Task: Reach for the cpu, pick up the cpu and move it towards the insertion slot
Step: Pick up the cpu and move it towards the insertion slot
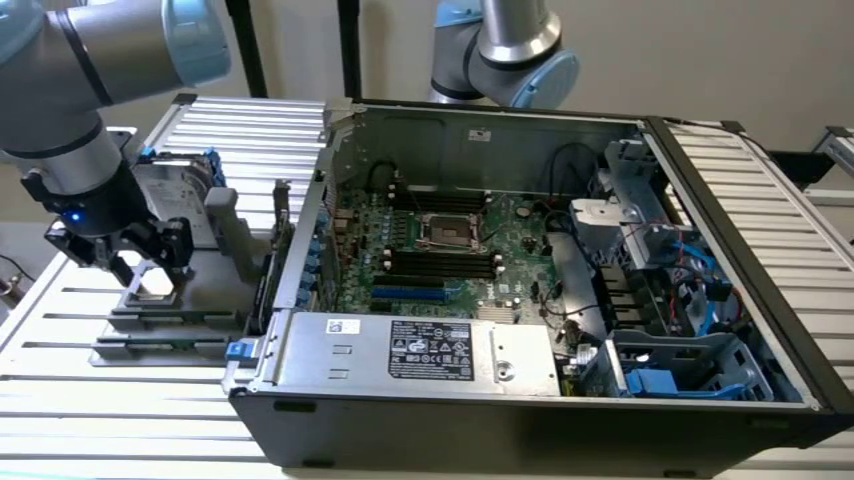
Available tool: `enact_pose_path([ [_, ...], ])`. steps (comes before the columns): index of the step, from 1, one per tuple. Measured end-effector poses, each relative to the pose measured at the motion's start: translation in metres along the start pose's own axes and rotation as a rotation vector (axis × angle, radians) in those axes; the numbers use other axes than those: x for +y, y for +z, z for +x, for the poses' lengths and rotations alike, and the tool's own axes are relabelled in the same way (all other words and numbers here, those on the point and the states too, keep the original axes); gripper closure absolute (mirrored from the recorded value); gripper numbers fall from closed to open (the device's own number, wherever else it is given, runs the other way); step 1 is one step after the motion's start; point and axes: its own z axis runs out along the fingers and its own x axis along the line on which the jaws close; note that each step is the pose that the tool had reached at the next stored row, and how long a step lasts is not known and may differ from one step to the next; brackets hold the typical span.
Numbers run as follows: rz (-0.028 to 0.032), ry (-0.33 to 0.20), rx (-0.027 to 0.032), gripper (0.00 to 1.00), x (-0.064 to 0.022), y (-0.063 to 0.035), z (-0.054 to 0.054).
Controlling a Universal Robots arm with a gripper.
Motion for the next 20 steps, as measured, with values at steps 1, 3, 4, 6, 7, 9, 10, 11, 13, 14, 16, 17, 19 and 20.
enact_pose_path([
  [1, 0.0016, 0.0, 0.0001, 0.35, 0.0, 0.0002, -0.0003],
  [3, 0.0047, 0.0, 0.0002, 0.35, -0.0001, 0.0006, -0.0012],
  [4, 0.0059, 0.001, 0.0003, 0.35, -0.0001, 0.0009, -0.0019],
  [6, 0.0073, 0.002, 0.0001, 0.35, -0.0001, 0.0018, -0.0025],
  [7, 0.0077, 0.002, 0.0004, 0.35, -0.0002, 0.0023, -0.0026],
  [9, 0.0083, 0.002, 0.0005, 0.35, -0.0002, 0.0032, -0.0027],
  [10, 0.0084, 0.002, 0.0005, 0.35, 0.0, 0.0035, -0.0027],
  [11, 0.0085, 0.002, 0.0005, 0.35, 0.0002, 0.0037, -0.0027],
  [13, 0.0085, 0.002, 0.0003, 0.35, 0.0006, 0.0044, -0.0027],
  [14, 0.0086, 0.002, 0.0004, 0.35, 0.001, 0.0046, -0.0027],
  [16, 0.0086, 0.003, 0.0004, 0.35, 0.0023, 0.005, -0.0028],
  [17, 0.0086, 0.003, 0.0005, 0.35, 0.0029, 0.0052, -0.0028],
  [19, 0.0086, 0.003, 0.0008, 0.35, 0.0034, 0.0056, -0.0028],
  [20, 0.0087, 0.003, 0.0012, 0.35, 0.0033, 0.0058, -0.0029],
])
